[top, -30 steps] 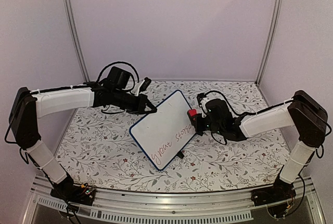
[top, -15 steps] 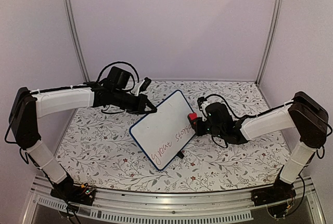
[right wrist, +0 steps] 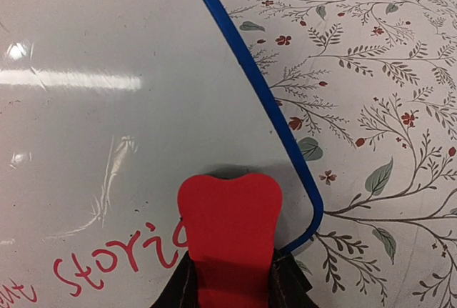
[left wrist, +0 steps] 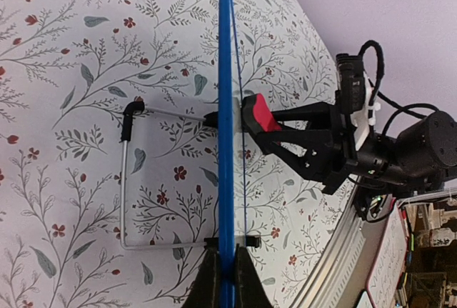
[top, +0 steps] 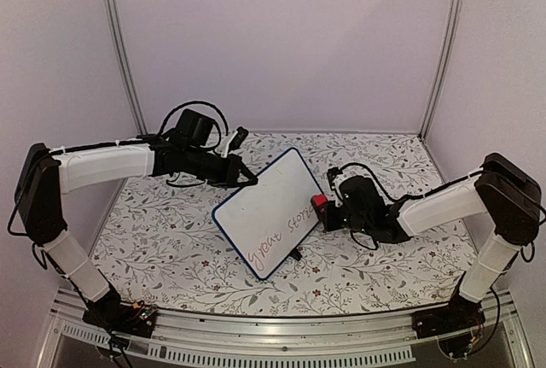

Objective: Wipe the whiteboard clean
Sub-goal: Erase the whiteboard on the whiteboard stand.

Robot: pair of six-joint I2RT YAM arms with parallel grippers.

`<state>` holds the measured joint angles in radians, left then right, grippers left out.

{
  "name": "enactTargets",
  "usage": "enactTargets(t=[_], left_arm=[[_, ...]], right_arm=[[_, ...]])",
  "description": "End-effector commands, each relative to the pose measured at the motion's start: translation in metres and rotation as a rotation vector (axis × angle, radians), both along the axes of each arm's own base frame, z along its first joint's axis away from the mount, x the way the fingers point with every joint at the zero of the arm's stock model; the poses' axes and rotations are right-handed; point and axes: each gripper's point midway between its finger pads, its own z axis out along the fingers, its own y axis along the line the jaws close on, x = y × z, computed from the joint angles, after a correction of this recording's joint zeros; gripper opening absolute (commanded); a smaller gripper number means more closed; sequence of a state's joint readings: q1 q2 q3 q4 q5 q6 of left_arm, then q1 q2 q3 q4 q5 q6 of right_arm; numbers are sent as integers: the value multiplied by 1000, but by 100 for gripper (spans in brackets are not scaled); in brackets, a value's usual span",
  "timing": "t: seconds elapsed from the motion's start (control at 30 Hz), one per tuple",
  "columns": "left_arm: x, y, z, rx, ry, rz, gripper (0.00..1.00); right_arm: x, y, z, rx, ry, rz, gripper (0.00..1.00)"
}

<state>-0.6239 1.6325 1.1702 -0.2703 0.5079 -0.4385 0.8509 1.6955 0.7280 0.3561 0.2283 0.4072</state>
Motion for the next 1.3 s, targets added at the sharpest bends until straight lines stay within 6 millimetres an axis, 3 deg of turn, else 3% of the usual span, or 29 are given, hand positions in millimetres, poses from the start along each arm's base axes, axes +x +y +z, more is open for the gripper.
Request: enactTargets(t=[0.0, 0.23, 0.37, 0.5, 0.63, 0.87, 1.07, 1.27], left_arm=[[-22, -22, 5, -38, -9, -121, 0], [-22, -22, 2, -29, -10, -117, 0], [-22, -23, 1, -26, -8, -121, 0], [-21, -21, 3, -21, -19, -112, 7], [-21, -21, 4, -19, -20, -108, 19], [-20, -21, 3, -17, -20, -105, 36], [-20, -18, 15, -24, -59, -93, 53], [-20, -16, 22, -33, -83, -84, 62]], right_arm=[[-7, 1, 1, -25, 21, 22, 22], [15, 15, 55, 17, -77, 7, 22], [15, 19, 69, 41, -89, 23, 23], [11, 14, 64, 16, -77, 25, 22], [3, 4, 56, 2, -61, 14, 22], [-5, -8, 74, 26, -80, 3, 23], [-7, -11, 76, 32, -80, -1, 23], [-11, -13, 78, 32, -72, 0, 23]])
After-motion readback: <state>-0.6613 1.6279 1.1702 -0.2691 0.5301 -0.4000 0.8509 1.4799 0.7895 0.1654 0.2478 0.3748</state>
